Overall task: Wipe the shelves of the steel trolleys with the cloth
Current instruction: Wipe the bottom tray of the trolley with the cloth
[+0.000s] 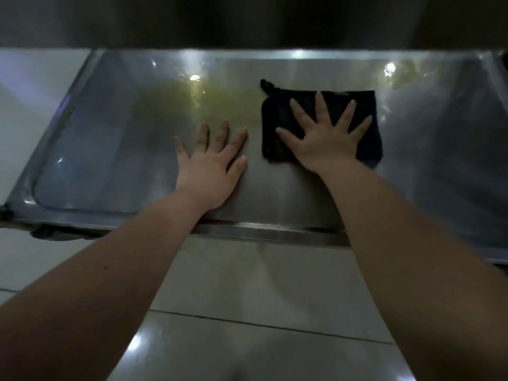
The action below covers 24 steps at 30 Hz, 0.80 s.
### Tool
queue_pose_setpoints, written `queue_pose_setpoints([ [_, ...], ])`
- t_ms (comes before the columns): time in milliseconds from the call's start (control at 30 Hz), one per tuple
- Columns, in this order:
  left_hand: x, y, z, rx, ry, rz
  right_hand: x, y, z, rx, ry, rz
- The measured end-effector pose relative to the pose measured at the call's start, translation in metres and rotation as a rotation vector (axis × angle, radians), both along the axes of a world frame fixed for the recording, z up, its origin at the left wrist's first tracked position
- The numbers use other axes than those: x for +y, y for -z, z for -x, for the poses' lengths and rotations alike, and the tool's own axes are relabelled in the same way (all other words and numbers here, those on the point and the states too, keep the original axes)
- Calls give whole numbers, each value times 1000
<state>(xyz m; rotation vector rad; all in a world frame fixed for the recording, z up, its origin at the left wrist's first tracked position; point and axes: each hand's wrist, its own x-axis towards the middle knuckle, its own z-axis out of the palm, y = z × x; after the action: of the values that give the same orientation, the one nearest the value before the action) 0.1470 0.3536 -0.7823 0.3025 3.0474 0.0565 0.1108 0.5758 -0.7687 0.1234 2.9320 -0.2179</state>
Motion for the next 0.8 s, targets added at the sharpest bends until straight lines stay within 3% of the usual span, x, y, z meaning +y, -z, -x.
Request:
queue_pose_setpoints([
  [167, -1, -2, 4, -23, -3, -16, -1, -14, 40, -68, 138, 69],
  [533, 1, 4, 0, 40, 7, 5, -26, 3, -136, 5, -77, -29],
  [800, 3, 2, -1, 38, -27, -25, -25, 0, 0, -15, -14, 3],
])
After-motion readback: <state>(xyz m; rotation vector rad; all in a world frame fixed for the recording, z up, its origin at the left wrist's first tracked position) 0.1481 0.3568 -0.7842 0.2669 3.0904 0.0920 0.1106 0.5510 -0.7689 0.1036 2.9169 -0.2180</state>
